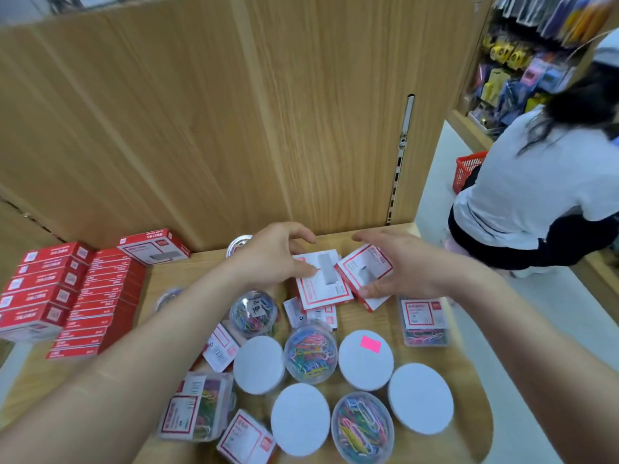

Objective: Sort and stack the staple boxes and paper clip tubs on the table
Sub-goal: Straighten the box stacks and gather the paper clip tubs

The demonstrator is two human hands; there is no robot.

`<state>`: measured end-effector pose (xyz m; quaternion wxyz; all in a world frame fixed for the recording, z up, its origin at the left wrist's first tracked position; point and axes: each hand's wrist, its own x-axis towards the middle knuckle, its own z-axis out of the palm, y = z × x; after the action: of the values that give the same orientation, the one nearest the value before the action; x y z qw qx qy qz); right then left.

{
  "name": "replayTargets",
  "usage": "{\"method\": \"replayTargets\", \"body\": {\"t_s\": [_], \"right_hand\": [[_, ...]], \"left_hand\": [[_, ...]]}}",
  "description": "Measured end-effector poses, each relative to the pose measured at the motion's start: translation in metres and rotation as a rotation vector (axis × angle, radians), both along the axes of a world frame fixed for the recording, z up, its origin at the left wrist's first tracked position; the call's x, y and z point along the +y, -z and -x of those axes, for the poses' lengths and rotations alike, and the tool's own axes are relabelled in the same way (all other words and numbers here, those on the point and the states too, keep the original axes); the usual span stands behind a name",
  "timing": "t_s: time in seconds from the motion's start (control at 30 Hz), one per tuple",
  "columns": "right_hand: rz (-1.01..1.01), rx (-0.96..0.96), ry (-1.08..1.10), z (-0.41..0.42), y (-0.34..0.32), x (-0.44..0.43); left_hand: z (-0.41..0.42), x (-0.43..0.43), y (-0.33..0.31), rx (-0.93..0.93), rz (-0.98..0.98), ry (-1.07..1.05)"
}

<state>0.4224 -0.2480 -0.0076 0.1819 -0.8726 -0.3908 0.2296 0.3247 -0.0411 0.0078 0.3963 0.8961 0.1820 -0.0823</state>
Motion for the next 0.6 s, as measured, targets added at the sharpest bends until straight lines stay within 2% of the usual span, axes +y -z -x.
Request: {"method": "replayTargets", "body": {"t_s": [0.13,0.3,0.4,0.5,0.6], "right_hand": [[0.016,0.018,0.036,0.004,-0.003,0.011],[-0.274,0.194,0.178,-0.009,-0.013,0.002],[-0.552,0.453,0.306,-0.013,-0.019,-0.010],[-0.766,0.760,0.320,-0.011,-0.024,-0.015],[-0.838,0.824,0.262,-0.003,-0.032,-0.011]], "left_hand": [[-0.002,-0.004,-0.004,-0.022,0.136,-0.058],[0.004,-0.012,-0.010,-0.121,0.285,-0.172],[0.010,-0.012,-0.023,-0.234,0.315,-0.290],[0.015,-0.005,-0.040,-0.302,0.331,-0.269],[0.024,0.003,-0.055,-0.343,0.310,-0.210]]}}
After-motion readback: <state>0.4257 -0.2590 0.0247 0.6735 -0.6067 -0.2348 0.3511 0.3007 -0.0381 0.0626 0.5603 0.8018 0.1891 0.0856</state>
